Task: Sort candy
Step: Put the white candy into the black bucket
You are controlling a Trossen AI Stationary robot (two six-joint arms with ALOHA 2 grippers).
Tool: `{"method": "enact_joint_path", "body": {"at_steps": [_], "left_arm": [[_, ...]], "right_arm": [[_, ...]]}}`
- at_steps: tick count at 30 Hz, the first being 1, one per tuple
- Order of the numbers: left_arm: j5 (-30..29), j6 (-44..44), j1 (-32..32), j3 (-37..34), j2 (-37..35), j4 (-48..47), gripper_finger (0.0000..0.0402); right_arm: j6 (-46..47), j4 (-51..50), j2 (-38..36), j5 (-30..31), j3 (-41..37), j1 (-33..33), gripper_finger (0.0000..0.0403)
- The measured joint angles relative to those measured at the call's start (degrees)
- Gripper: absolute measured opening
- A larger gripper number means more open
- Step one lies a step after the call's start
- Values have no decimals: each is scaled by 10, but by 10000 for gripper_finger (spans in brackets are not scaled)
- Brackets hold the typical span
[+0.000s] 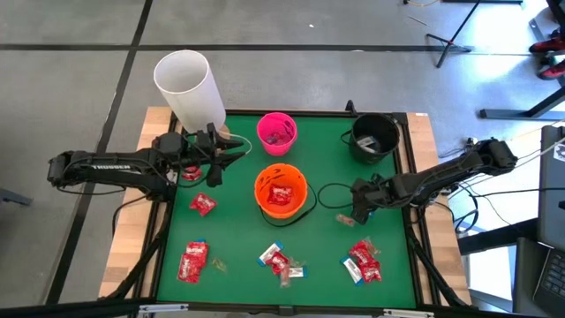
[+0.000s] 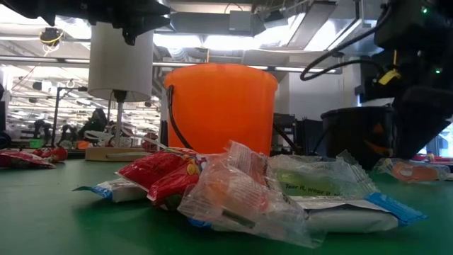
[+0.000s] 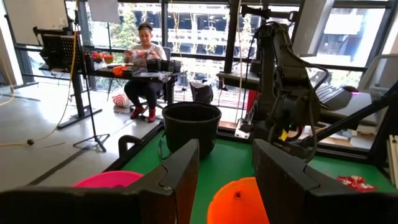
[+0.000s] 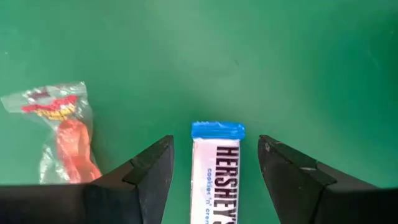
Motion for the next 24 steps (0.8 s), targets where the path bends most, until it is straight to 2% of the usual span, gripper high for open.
{"method": "enact_joint_path", "body": {"at_steps": [20, 24], "left_arm": [[0, 1, 0, 0, 0, -2, 141], [0, 1, 0, 0, 0, -2, 141]], "right_arm": [[24, 0, 0, -5, -21, 0, 229], [28, 0, 0, -22, -21, 0, 229]]}}
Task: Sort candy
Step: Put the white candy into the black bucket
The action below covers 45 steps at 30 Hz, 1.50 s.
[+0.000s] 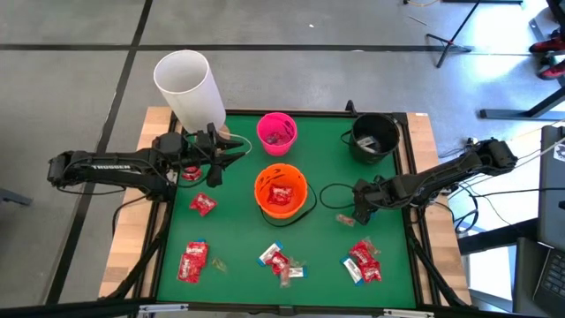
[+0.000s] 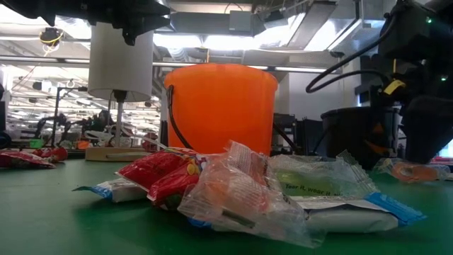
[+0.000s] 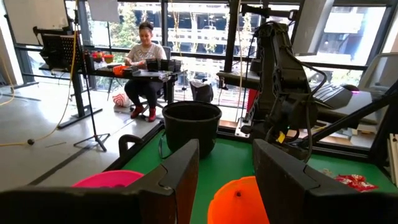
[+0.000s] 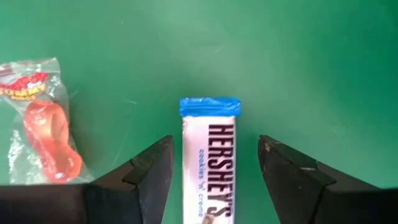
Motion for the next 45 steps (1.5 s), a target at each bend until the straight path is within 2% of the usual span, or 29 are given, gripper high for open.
{"method": "enact_joint_path", "body": {"at_steps": [20, 32, 36, 45], "left_arm": [[-13, 14, 0, 0, 0, 0, 141], [-13, 14, 0, 0, 0, 0, 141], [-13, 12, 0, 0, 0, 0, 141], [-13, 10, 0, 0, 0, 0, 141]], "right_arm": [[20, 0, 0, 10, 0, 0, 229], [73, 43, 8, 27, -57, 0, 227], [40, 39, 8, 33, -39, -1, 194], [-15, 39, 10, 72, -2, -2, 61]]}}
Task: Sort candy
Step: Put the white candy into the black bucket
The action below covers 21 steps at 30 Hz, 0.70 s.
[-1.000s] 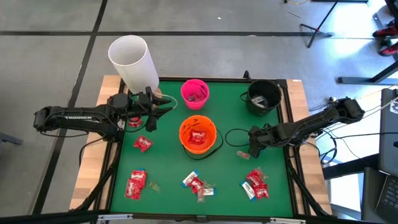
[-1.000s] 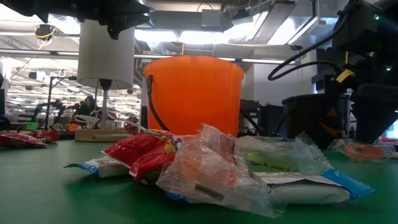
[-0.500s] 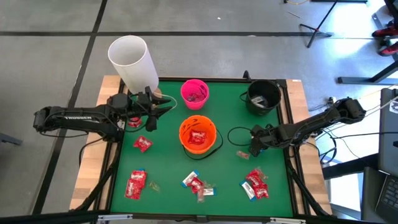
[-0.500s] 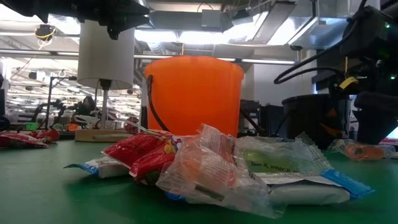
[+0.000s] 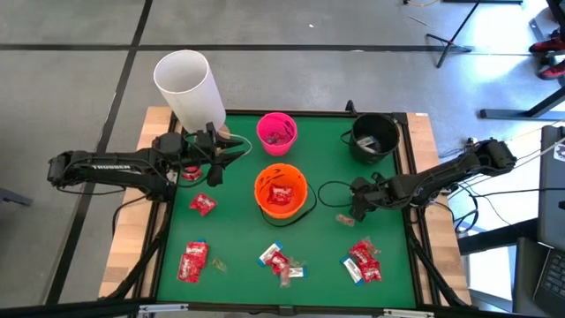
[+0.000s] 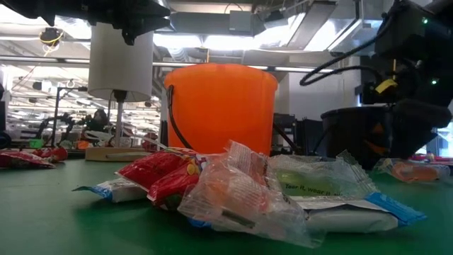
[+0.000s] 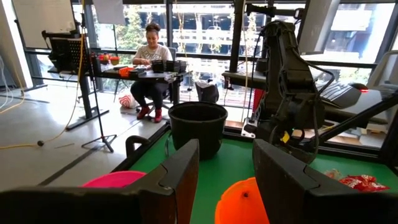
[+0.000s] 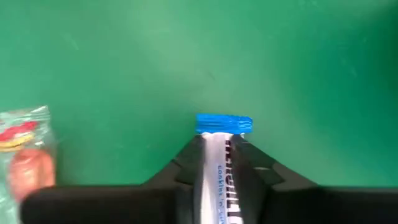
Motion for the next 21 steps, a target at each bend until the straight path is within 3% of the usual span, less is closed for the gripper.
{"method": "enact_joint_path", "body": {"at_steps": [9, 21], "left_arm": [[-2, 0, 0, 0, 0, 1, 141], [-3, 0, 0, 0, 0, 1, 141]], "right_arm": [[-67, -2, -1, 58, 80, 0, 3], [-161, -99, -15, 200, 222, -1, 1]]}}
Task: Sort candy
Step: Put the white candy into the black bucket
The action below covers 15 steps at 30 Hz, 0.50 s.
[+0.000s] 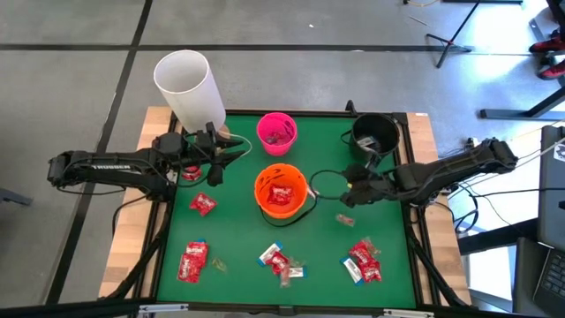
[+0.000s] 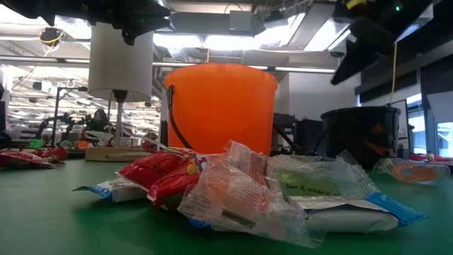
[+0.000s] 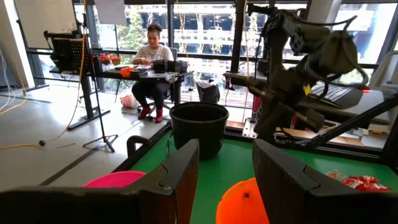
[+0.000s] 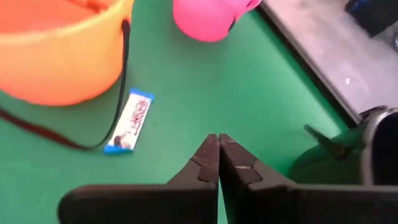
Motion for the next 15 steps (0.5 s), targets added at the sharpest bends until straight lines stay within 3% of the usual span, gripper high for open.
{"method": "enact_joint_path", "body": {"at_steps": [3, 6, 10, 15], "left_arm": [[0, 0, 0, 0, 0, 0, 141], [0, 0, 0, 0, 0, -1, 141], [0, 2, 0, 0, 0, -1, 141], [0, 3, 0, 0, 0, -3, 141]], "right_arm": [[0, 20, 0, -5, 0, -16, 8], [-1, 63, 12, -65, -5, -49, 29], [-22, 141, 41, -149, -37, -82, 86], [-23, 218, 97, -213, -80, -111, 166]]}}
